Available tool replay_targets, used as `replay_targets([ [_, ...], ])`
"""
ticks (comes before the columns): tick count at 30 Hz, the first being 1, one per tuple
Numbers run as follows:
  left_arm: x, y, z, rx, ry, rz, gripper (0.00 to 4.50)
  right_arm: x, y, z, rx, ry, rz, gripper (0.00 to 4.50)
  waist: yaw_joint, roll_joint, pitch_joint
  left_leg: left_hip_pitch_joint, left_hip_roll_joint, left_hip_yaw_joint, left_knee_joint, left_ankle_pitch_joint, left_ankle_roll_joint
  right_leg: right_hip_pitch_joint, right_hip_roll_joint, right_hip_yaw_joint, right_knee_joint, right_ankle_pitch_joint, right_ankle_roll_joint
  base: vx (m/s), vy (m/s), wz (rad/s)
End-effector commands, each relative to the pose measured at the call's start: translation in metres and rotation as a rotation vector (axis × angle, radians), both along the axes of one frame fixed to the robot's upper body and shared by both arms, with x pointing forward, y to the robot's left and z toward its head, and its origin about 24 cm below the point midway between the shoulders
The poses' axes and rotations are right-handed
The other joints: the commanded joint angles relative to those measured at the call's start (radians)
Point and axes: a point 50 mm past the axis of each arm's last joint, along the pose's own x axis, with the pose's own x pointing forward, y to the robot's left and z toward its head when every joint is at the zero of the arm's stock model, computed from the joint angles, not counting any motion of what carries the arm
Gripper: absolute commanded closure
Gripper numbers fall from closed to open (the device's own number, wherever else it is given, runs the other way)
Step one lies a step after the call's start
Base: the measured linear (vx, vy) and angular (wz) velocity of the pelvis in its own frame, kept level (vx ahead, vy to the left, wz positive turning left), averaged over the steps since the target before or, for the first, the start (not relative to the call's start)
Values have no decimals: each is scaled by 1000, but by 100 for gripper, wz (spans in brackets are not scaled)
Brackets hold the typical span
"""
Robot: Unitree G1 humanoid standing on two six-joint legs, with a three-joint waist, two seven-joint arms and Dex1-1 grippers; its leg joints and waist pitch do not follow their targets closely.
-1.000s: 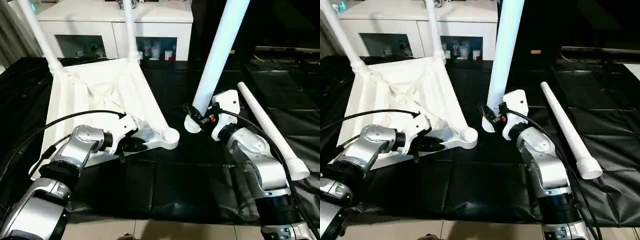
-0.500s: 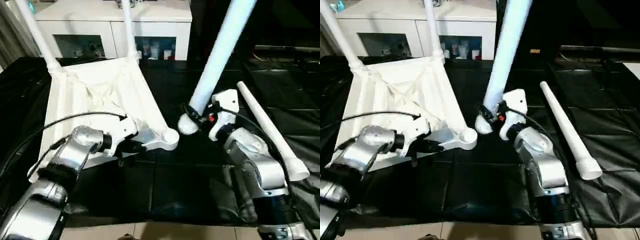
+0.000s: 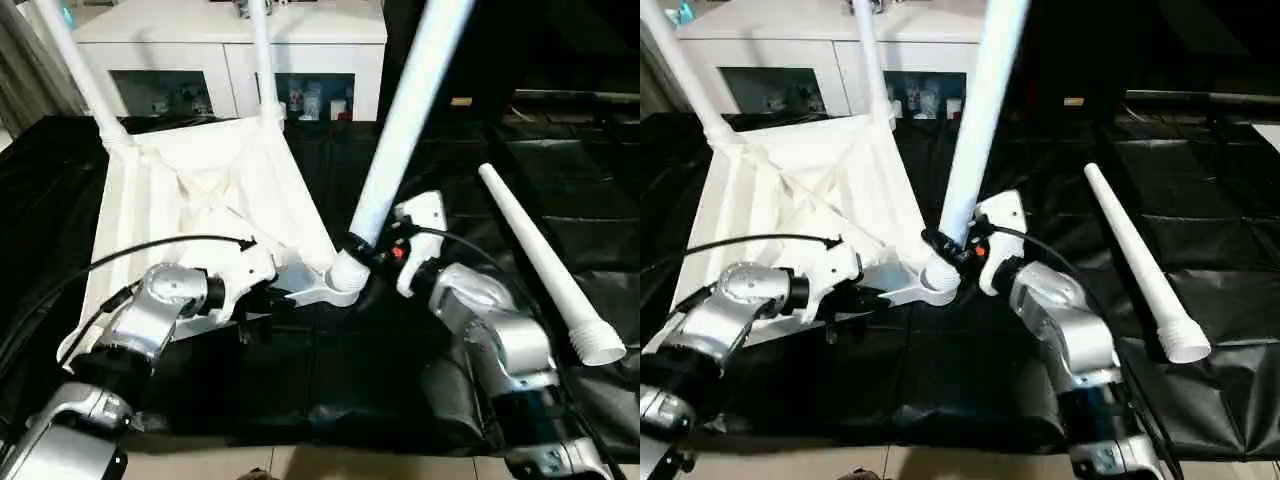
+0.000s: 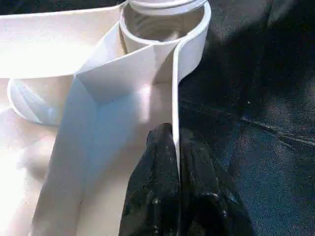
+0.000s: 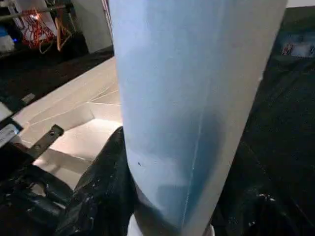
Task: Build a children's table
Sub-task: Insert table leg to table base
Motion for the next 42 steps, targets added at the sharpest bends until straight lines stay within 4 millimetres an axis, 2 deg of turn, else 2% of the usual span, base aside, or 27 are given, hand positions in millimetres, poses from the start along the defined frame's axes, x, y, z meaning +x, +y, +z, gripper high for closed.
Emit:
replay_targets([
  [1, -4, -5, -6, -104, 17, 34, 450, 1, 3, 0, -8, 4, 19, 268, 1, -20, -65, 12, 70, -17, -66, -64, 61, 47, -101, 57, -71, 35, -214, 0, 0, 0],
  [8, -5, -5, -2, -171, 6, 62, 450, 6, 7, -4, -6, 21, 29, 268, 1, -21, -64, 11, 70, -16, -66, -72, 62, 45, -101, 56, -74, -5, -210, 0, 0, 0],
  [12, -6, -5, -1, -213, 27, 64, 450, 6, 8, -10, -11, 47, 47, 268, 2, -20, -66, 10, 69, -15, -65, -56, 70, 45, -100, 56, -70, 29, -215, 0, 0, 0],
  [24, -3, -2, -1, -157, 33, 50, 450, 2, 15, -15, -23, 84, 151, 268, 1, -17, -66, 11, 70, -16, -65, -70, 72, 46, -101, 56, -73, 26, -221, 0, 0, 0],
  [25, -3, -2, -2, -149, 35, 47, 450, 3, 15, -15, -24, 84, 153, 268, 1, -14, -64, 11, 70, -16, -65, -76, 70, 45, -100, 56, -74, 18, -220, 0, 0, 0],
  [31, -5, -1, -5, -103, 54, 21, 450, 3, 16, -11, -23, 83, 188, 268, 1, -18, -64, 11, 70, -15, -65, -66, 78, 45, -100, 57, -72, 33, -226, 0, 0, 0],
  [32, -5, -1, -5, -103, 60, 20, 450, 3, 16, -11, -22, 85, 192, 268, -1, -23, -60, 10, 70, -14, -65, -68, 82, 43, -99, 57, -73, 36, -227, 0, 0, 0],
  [33, -4, -1, -6, -93, 63, 17, 450, 3, 17, -11, -26, 91, 213, 268, 2, -20, -60, 11, 70, -15, -66, -76, 82, 44, -99, 56, -74, 17, -225, 0, 0, 0],
  [37, -3, 0, -5, -84, 61, 14, 450, 2, 17, -9, -36, 86, 241, 268, 0, -25, -53, 13, 73, -16, -72, -109, 68, 40, -101, 58, -81, -50, -214, 0, 0, 0],
  [42, -3, 1, -4, -79, 56, 15, 450, 6, 13, -9, -61, 74, 221, 268, 0, -24, -52, 13, 72, -16, -72, -106, 60, 40, -102, 59, -82, -50, -212, 0, 0, 0],
])
